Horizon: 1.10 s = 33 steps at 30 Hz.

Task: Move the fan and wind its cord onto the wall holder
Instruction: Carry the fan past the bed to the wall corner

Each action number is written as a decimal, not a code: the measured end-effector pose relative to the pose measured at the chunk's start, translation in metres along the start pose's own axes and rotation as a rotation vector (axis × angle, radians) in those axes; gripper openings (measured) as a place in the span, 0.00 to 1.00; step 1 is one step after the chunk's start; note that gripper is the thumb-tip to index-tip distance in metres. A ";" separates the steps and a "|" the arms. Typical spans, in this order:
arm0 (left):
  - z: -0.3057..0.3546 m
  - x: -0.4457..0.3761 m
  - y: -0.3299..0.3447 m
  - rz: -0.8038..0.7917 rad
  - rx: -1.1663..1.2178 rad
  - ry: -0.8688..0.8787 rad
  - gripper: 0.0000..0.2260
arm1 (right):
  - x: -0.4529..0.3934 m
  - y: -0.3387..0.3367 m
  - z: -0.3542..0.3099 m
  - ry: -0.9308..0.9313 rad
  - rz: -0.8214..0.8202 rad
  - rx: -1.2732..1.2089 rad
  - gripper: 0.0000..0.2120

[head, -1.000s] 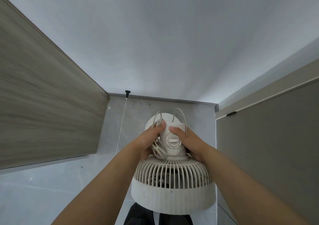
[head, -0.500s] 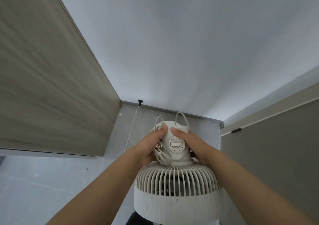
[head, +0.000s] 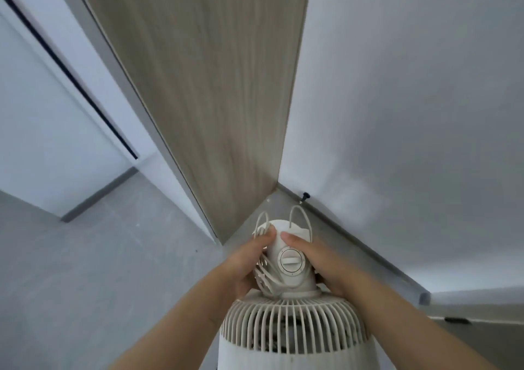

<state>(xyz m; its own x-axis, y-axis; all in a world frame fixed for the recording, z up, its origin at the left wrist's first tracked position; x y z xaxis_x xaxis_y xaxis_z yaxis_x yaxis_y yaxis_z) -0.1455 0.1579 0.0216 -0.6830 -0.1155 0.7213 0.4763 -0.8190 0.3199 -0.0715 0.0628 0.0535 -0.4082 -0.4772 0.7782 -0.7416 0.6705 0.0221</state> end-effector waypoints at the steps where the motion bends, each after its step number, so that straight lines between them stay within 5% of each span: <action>1: 0.001 0.011 -0.016 0.040 0.033 0.011 0.26 | 0.000 0.018 -0.006 -0.004 -0.023 0.035 0.13; 8: -0.002 0.076 -0.121 0.243 0.165 0.094 0.26 | -0.017 0.134 -0.015 0.046 -0.158 0.251 0.19; 12: -0.016 0.108 -0.183 0.311 0.210 0.085 0.25 | -0.038 0.204 -0.004 0.124 -0.224 0.412 0.32; 18: -0.042 0.149 -0.282 0.409 0.241 0.036 0.29 | -0.059 0.309 0.013 0.209 -0.302 0.503 0.39; 33: 0.005 0.295 -0.589 0.662 0.382 0.183 0.29 | -0.082 0.664 -0.082 0.030 -0.504 0.769 0.28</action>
<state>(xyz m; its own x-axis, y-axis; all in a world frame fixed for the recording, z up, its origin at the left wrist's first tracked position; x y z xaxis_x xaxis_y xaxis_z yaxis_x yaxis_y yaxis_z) -0.6244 0.6091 0.0489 -0.2551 -0.6297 0.7338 0.9507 -0.3017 0.0717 -0.4867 0.5934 0.0559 0.0655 -0.5885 0.8058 -0.9822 -0.1806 -0.0521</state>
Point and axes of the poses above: each hand's wrist, its own x-axis away from the middle knuckle, its own y-axis out of the palm, z = x × y, the point moved 8 cm from there along -x, towards the middle knuckle, and after that the axes turned 8 degrees about y, right-handed, at the moved point
